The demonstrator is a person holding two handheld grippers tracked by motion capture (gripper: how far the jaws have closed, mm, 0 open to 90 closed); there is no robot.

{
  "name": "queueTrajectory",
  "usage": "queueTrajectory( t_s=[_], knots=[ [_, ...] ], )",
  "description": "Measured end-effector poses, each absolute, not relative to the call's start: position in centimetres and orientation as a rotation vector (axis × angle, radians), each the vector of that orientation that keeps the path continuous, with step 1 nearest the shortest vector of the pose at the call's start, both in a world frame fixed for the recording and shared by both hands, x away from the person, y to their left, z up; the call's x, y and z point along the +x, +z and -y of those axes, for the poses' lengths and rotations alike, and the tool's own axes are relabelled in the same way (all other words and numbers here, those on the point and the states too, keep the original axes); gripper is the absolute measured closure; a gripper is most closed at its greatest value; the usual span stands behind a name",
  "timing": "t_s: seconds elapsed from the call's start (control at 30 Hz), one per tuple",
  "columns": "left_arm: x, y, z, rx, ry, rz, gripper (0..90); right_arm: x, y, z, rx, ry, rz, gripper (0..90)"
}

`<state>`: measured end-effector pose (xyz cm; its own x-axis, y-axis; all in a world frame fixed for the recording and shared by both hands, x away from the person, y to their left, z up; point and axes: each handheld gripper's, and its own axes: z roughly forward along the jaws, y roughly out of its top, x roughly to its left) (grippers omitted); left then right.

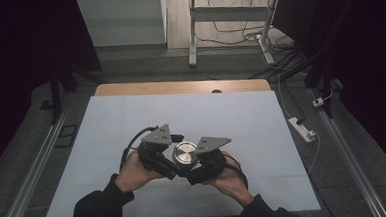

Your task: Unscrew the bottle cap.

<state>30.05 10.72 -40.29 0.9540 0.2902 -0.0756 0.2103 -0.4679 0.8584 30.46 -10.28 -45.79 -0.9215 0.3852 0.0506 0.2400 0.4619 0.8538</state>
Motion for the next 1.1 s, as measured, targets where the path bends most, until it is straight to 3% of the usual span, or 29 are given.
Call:
queueTrajectory(
  t_s=[0.2,0.5,0.8,1.1],
  knots=[
    [30.1,-40.0,-12.5,2.138,0.048,-0.174,5.0,30.3,-45.7,10.2,0.473,1.497,-2.621,15.1],
    [29.8,-41.6,-11.2,2.224,0.017,-0.017,20.0,28.7,-46.1,8.7,0.251,1.432,-2.709,15.1],
    [29.4,-41.7,-9.1,2.188,0.243,-0.328,20.4,30.0,-46.2,9.7,0.475,1.425,-2.619,15.1],
    [28.7,-41.2,-8.8,2.094,0.321,-0.429,20.7,30.2,-45.6,10.2,0.557,1.479,-2.550,15.1]
  ],
)
